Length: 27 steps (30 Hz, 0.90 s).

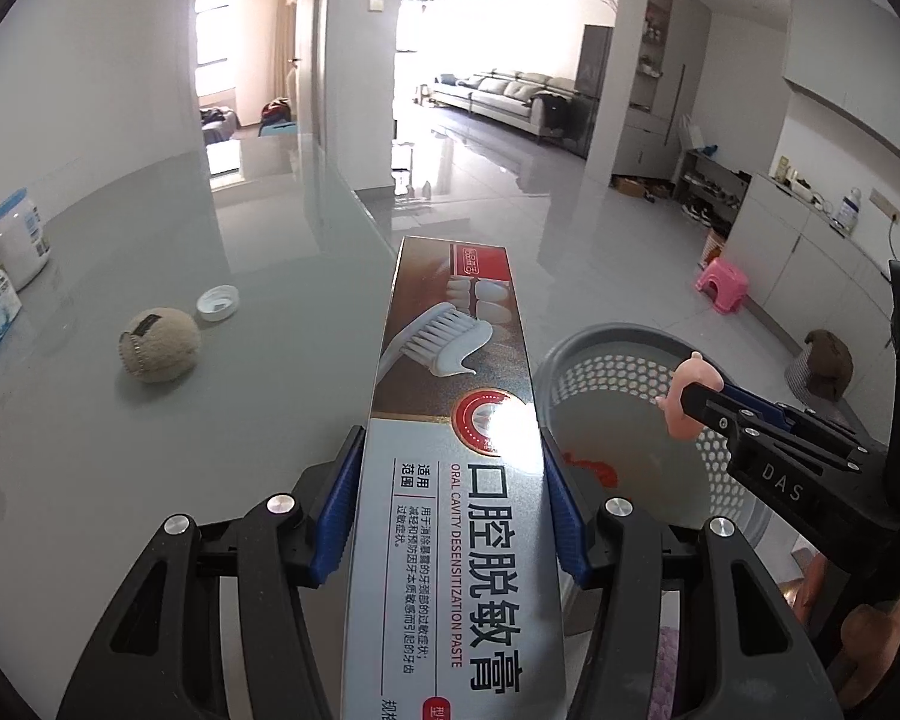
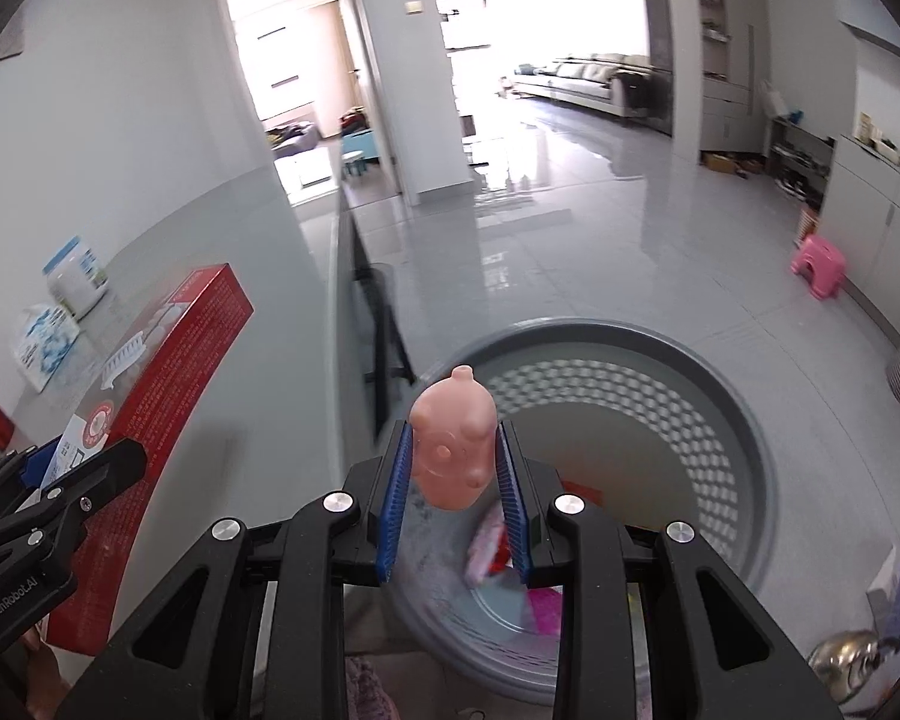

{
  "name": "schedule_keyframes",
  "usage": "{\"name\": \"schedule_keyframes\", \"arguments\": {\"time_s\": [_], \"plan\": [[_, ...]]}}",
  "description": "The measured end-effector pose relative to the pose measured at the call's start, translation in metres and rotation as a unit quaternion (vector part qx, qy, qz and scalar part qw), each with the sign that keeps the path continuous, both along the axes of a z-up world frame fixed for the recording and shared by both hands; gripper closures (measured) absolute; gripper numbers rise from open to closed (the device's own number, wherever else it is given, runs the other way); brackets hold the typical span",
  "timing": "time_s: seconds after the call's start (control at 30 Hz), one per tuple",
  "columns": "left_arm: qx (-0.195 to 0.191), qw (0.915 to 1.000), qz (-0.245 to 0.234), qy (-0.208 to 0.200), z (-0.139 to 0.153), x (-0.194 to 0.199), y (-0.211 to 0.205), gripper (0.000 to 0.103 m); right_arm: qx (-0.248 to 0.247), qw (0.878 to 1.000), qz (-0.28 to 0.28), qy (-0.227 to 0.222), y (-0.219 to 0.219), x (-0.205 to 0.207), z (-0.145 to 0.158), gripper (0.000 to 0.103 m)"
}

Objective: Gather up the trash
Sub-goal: 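Carry the toothpaste box and pink pig over the grey basket with both tools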

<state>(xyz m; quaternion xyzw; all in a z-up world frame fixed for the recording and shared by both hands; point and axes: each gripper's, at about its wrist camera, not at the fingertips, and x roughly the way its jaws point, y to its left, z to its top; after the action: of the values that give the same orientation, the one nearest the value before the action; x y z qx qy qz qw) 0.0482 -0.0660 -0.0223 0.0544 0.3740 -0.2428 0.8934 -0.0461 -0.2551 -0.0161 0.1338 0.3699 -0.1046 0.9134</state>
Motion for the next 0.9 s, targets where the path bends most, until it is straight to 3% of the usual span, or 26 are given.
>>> {"name": "schedule_keyframes", "arguments": {"time_s": [0.43,0.63,0.9], "plan": [[0.019,0.9905,-0.132,0.034,-0.032,-0.014,-0.093,0.05,0.01,0.995,-0.1,0.022,-0.043,-0.038,-0.021,0.075],[0.024,0.9857,-0.16,0.047,-0.046,-0.019,-0.112,0.05,0.012,0.993,-0.117,0.03,-0.057,-0.051,-0.03,0.075],[0.037,0.9847,-0.161,0.055,-0.057,-0.014,-0.118,0.05,0.022,0.993,-0.105,0.039,-0.06,-0.044,-0.041,0.075]]}}
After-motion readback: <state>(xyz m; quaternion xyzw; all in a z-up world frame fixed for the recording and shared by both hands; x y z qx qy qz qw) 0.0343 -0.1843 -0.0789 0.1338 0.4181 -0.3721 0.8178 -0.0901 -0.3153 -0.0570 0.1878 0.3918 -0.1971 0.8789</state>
